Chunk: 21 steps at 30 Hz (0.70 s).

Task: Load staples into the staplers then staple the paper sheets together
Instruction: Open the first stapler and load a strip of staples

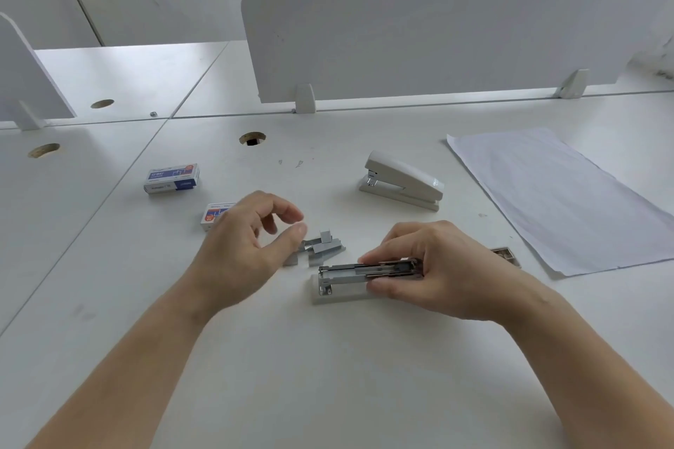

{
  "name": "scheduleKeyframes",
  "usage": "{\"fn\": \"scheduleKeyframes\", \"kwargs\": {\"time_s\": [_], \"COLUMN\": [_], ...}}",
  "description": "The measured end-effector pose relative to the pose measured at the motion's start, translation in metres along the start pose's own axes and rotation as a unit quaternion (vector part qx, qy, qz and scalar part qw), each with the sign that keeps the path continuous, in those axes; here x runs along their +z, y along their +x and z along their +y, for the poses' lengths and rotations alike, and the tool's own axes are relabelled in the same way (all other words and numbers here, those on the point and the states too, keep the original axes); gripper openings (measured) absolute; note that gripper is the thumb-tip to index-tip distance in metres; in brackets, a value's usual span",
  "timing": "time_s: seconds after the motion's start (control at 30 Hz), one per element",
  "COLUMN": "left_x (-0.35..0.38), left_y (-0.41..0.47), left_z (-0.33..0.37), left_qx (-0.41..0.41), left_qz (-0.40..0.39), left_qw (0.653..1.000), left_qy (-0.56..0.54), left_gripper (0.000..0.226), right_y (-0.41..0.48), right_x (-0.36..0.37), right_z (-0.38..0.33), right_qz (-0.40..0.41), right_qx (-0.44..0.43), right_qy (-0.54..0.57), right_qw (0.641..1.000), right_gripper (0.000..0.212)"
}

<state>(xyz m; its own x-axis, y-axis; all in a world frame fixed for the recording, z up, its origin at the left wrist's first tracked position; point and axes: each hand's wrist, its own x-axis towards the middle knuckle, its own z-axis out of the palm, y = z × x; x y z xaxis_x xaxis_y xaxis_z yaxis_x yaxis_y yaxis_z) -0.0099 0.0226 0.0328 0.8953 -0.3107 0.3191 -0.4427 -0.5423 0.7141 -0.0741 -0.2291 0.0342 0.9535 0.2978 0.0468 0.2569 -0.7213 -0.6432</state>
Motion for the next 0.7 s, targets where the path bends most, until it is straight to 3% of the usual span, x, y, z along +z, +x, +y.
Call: {"fn": "scheduleKeyframes", "kwargs": {"time_s": [0.2, 0.3, 0.57, 0.7], "left_x": [0.005, 0.006, -0.007, -0.005], "left_y": [-0.001, -0.002, 0.0, 0.0], "left_z": [-0.015, -0.015, -0.012, -0.014], "left_qx": [-0.012, -0.004, -0.039, -0.051], "left_qz": [-0.1, -0.107, -0.125, -0.085], "left_qw": [0.987, 0.983, 0.988, 0.995], "left_qy": [0.121, 0.15, 0.086, 0.033], "left_gripper": [0.028, 0.03, 0.025, 0.029], "right_y": [0.0, 0.0, 0.001, 0.002], "right_x": [-0.002, -0.001, -0.001, -0.001], "right_z": [0.0, 0.0, 0.0, 0.002], "right_qz": [0.017, 0.02, 0.034, 0.044], "right_qx": [0.017, 0.021, 0.03, 0.036], "right_qy": [0.017, 0.013, -0.017, -0.026], "right_qw": [1.0, 1.0, 0.999, 0.998], "right_gripper": [0.034, 0.034, 0.031, 0.03]}}
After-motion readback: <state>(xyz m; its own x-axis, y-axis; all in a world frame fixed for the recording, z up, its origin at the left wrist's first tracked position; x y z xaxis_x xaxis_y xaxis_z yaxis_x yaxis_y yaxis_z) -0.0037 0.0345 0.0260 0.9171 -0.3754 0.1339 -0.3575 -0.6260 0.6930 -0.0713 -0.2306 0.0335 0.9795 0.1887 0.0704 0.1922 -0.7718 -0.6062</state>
